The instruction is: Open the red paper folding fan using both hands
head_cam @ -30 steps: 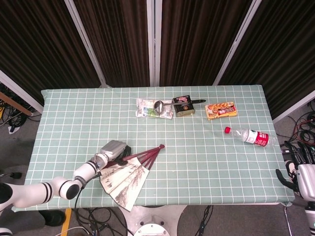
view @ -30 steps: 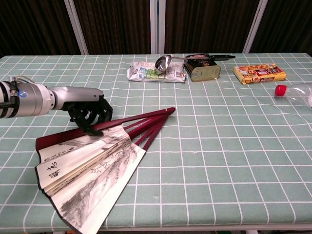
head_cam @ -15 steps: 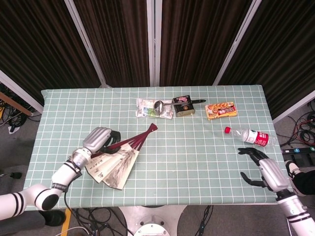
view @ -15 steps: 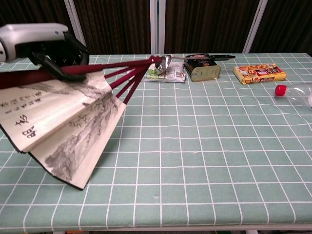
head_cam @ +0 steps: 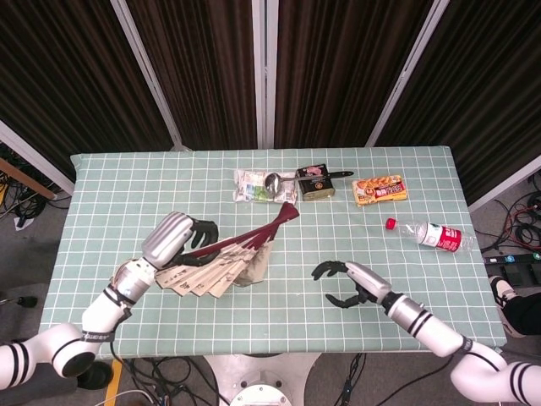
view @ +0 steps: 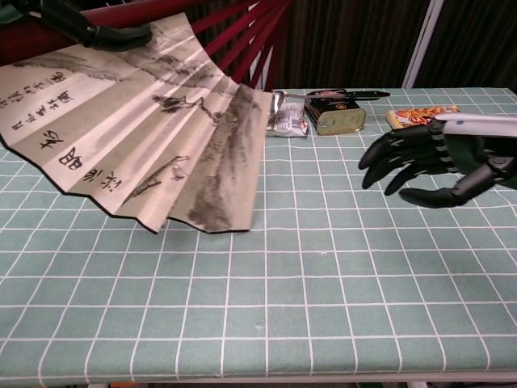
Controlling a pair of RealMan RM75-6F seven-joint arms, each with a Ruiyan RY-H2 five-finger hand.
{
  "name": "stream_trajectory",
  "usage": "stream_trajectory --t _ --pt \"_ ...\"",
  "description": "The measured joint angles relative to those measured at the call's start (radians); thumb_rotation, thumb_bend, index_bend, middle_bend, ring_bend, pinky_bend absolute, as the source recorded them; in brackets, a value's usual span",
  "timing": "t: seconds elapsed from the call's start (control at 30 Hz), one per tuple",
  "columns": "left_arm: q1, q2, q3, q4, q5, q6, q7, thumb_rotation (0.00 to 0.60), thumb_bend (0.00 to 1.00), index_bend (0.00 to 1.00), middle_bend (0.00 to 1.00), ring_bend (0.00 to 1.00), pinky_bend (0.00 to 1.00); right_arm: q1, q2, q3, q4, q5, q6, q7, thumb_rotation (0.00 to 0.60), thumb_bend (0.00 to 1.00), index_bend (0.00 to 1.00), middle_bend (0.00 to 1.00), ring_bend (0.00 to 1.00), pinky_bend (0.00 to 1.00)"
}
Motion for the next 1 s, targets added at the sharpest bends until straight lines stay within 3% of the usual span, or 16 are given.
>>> stream_trajectory --t 0.47,0.83,0.9,1.0 --pt "-0.02 0.01 -0.032 -0.031 0.035 0.044 0.035 0.6 0.35 0.64 0.75 0.75 0.88 0.043 -0.124 0.155 0.01 0.31 -0.01 -0.309 0.6 0.31 0.29 0.28 0.2 0.26" --pt "-0.038 0.028 -0.055 -0.052 0.042 0.059 0.048 0.6 0.35 0.64 0.75 0.75 0.88 0.178 -0.181 0.244 -0.001 0.424 -0.155 -0.384 0.6 0.33 0.29 0.25 0.19 0.2" --pt "-0.039 0.029 -0.056 -0.052 0.045 0.062 0.049 0.6 0.35 0.64 0.75 0.75 0.88 0.197 -0.193 0.253 0.002 0.439 -0.165 -0.406 0.6 0.38 0.35 0.27 0.19 0.2" --pt "-0.039 0.029 -0.054 -0.043 0.05 0.068 0.052 0.6 0.35 0.64 0.75 0.75 0.88 0.211 -0.207 0.262 0.011 0.461 -0.164 -0.447 0.6 0.55 0.57 0.33 0.2 0.2"
